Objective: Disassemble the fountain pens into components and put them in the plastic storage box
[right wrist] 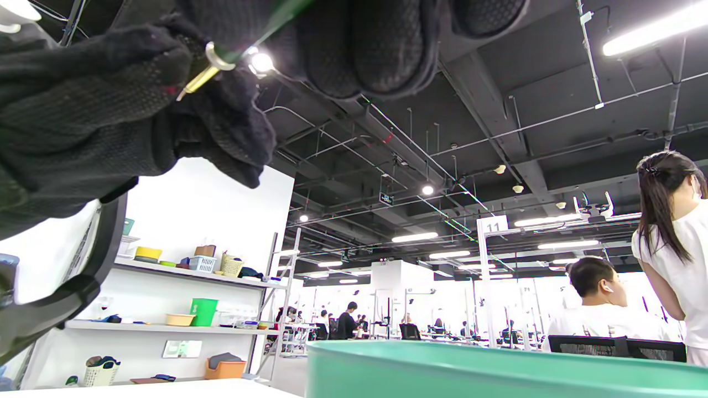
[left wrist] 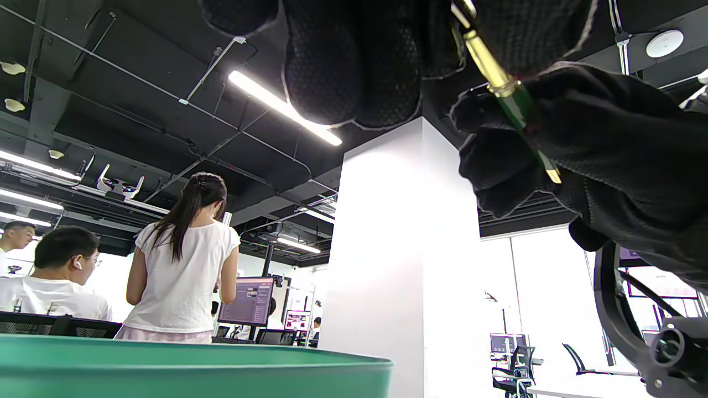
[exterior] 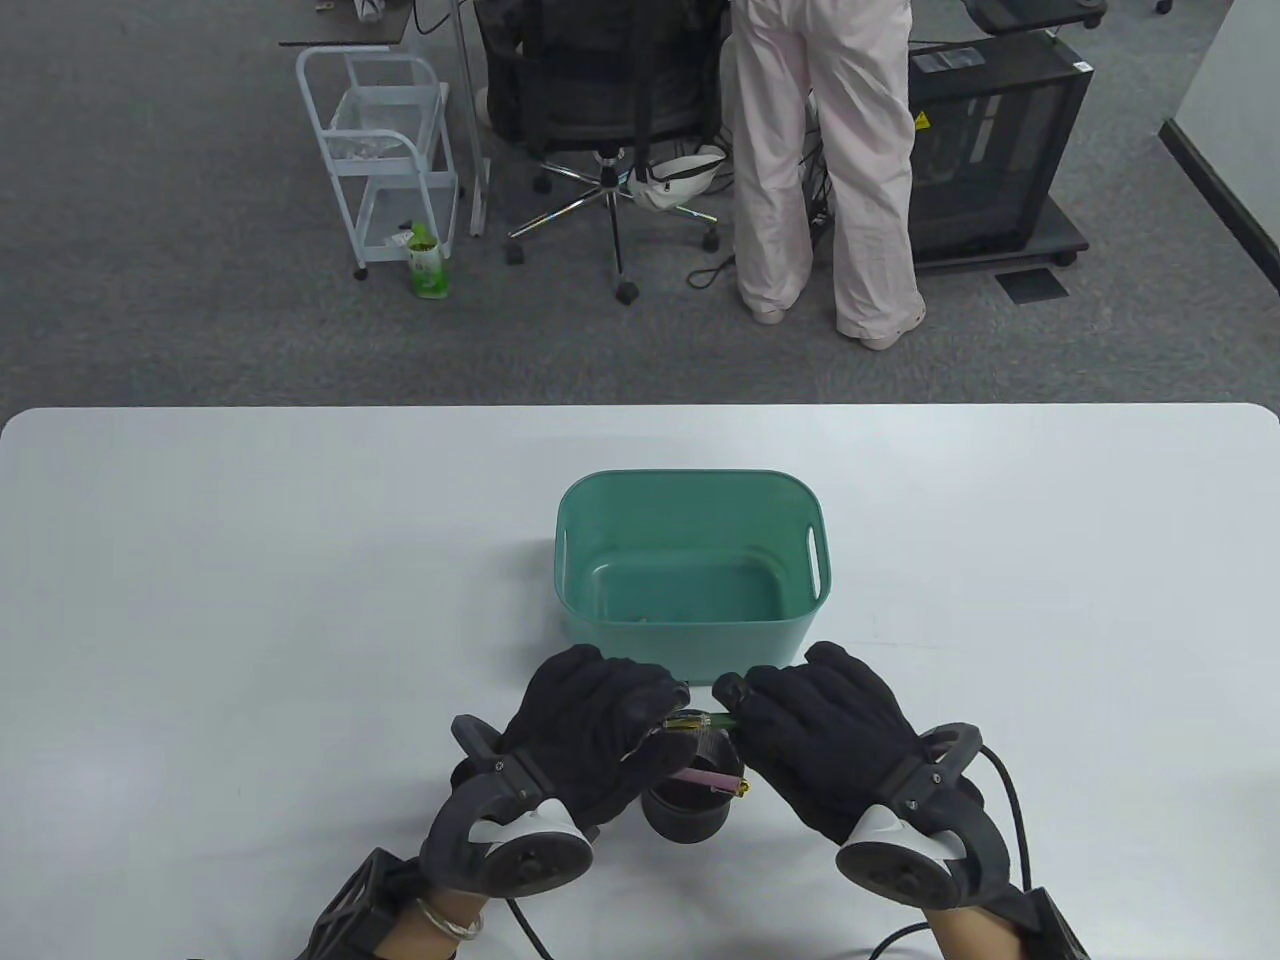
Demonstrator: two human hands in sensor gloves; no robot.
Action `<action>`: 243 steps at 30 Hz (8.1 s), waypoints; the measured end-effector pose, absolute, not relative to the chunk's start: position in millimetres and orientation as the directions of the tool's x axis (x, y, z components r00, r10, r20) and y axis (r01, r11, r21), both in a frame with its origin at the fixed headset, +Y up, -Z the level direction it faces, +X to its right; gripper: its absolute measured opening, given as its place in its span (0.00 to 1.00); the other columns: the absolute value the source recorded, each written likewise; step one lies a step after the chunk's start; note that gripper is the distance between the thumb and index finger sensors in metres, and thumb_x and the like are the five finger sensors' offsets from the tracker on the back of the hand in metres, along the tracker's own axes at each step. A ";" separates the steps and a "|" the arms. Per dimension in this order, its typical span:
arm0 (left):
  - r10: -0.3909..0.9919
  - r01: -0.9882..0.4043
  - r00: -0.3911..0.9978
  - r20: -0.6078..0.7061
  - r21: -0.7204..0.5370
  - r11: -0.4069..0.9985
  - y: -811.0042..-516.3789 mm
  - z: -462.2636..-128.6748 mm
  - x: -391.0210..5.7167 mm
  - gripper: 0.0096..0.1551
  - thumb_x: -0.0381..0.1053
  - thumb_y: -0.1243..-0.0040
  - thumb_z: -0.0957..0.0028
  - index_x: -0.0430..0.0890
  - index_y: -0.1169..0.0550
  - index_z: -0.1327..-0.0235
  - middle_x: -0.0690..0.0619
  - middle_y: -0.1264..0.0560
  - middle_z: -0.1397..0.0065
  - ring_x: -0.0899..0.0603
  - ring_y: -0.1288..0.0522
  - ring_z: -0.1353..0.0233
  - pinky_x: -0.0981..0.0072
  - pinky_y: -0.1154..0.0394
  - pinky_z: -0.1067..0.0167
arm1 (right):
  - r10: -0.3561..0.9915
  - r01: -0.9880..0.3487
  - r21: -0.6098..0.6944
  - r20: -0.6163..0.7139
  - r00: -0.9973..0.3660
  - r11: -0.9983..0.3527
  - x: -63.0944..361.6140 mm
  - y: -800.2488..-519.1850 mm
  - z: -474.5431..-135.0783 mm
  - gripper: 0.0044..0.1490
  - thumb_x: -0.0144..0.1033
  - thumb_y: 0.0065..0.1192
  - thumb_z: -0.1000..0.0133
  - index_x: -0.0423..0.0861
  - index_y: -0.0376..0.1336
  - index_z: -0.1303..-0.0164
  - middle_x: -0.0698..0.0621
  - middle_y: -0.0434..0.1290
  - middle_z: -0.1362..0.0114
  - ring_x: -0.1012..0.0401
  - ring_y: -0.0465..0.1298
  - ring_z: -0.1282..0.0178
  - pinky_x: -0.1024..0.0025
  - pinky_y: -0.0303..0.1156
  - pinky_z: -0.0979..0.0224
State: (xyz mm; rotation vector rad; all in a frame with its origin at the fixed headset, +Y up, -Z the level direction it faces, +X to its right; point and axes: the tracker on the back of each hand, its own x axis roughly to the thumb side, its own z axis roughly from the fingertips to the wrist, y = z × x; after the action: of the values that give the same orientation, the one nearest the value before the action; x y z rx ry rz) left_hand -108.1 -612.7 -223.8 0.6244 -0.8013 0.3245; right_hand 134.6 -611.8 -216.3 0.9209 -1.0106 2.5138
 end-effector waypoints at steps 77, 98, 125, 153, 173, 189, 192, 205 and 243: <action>0.049 -0.514 0.649 0.759 0.389 0.765 -613.8 -224.0 -108.4 0.26 0.62 0.52 0.30 0.43 0.19 0.43 0.48 0.14 0.42 0.44 0.17 0.43 0.46 0.33 0.27 | 0.018 -0.468 -0.516 0.658 -0.753 -0.717 133.4 -613.7 -215.8 0.27 0.52 0.55 0.38 0.57 0.67 0.31 0.58 0.73 0.31 0.63 0.74 0.35 0.53 0.62 0.17; 0.058 -0.489 0.654 0.754 0.363 0.794 -614.3 -226.6 -108.9 0.34 0.67 0.48 0.33 0.42 0.25 0.29 0.46 0.18 0.34 0.43 0.20 0.36 0.43 0.35 0.24 | 0.016 -0.464 -0.514 0.657 -0.754 -0.722 132.8 -613.9 -216.4 0.27 0.52 0.55 0.38 0.57 0.68 0.31 0.58 0.73 0.31 0.63 0.74 0.35 0.53 0.62 0.17; 0.050 -0.504 0.649 0.759 0.380 0.776 -614.3 -225.1 -107.4 0.27 0.62 0.53 0.30 0.42 0.18 0.44 0.49 0.13 0.45 0.44 0.16 0.45 0.46 0.32 0.28 | 0.014 -0.464 -0.513 0.659 -0.752 -0.722 132.0 -614.0 -216.2 0.27 0.52 0.55 0.38 0.57 0.68 0.31 0.58 0.73 0.31 0.63 0.74 0.35 0.53 0.62 0.17; 0.035 -0.493 0.650 0.759 0.387 0.779 -614.6 -223.9 -106.9 0.24 0.61 0.45 0.32 0.44 0.23 0.36 0.49 0.17 0.37 0.45 0.19 0.38 0.45 0.35 0.24 | 0.013 -0.461 -0.516 0.657 -0.754 -0.722 132.5 -613.9 -216.3 0.27 0.52 0.55 0.38 0.57 0.67 0.31 0.58 0.73 0.31 0.63 0.74 0.35 0.53 0.62 0.17; 0.056 -0.506 0.654 0.754 0.381 0.774 -614.7 -226.2 -110.0 0.25 0.61 0.47 0.31 0.43 0.21 0.38 0.49 0.15 0.40 0.45 0.17 0.41 0.45 0.33 0.26 | 0.013 -0.457 -0.523 0.648 -0.762 -0.719 134.5 -613.2 -217.3 0.26 0.51 0.55 0.38 0.58 0.68 0.30 0.58 0.73 0.30 0.63 0.74 0.35 0.53 0.62 0.17; 0.104 -0.537 0.656 0.748 0.365 0.761 -611.2 -230.7 -119.3 0.24 0.60 0.46 0.31 0.43 0.21 0.38 0.49 0.15 0.40 0.44 0.18 0.40 0.45 0.34 0.25 | 0.030 -0.455 -0.545 0.618 -0.786 -0.704 146.1 -609.0 -221.9 0.26 0.51 0.55 0.38 0.59 0.67 0.30 0.58 0.72 0.30 0.63 0.74 0.35 0.53 0.62 0.17; 0.076 -0.521 0.670 0.738 0.395 0.757 -609.9 -230.6 -120.9 0.25 0.61 0.46 0.31 0.43 0.21 0.38 0.49 0.15 0.40 0.45 0.18 0.40 0.45 0.34 0.25 | 0.033 -0.455 -0.548 0.613 -0.789 -0.701 148.2 -608.0 -222.1 0.27 0.51 0.55 0.38 0.58 0.67 0.30 0.58 0.72 0.30 0.63 0.74 0.34 0.53 0.62 0.17; 0.092 -0.538 0.677 0.730 0.406 0.738 -604.7 -230.8 -129.7 0.25 0.61 0.46 0.31 0.43 0.21 0.38 0.49 0.15 0.40 0.45 0.18 0.40 0.45 0.34 0.25 | 0.051 -0.454 -0.578 0.580 -0.813 -0.678 160.5 -602.5 -223.2 0.27 0.51 0.55 0.38 0.58 0.67 0.29 0.58 0.72 0.29 0.63 0.74 0.34 0.53 0.62 0.17; 0.191 -0.414 0.785 0.589 0.270 0.869 -605.5 -299.0 -101.6 0.24 0.60 0.46 0.31 0.44 0.21 0.37 0.48 0.15 0.39 0.44 0.18 0.39 0.44 0.35 0.25 | 0.116 -0.529 -0.598 0.589 -0.799 -0.602 179.9 -591.0 -214.2 0.28 0.52 0.55 0.38 0.58 0.67 0.29 0.58 0.72 0.29 0.63 0.74 0.33 0.53 0.61 0.17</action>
State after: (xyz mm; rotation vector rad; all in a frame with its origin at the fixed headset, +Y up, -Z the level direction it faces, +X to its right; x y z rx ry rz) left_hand -101.6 -605.5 -299.0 0.4033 -0.5819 0.3363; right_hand 179.9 -591.0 -214.2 0.7172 -1.1382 2.4140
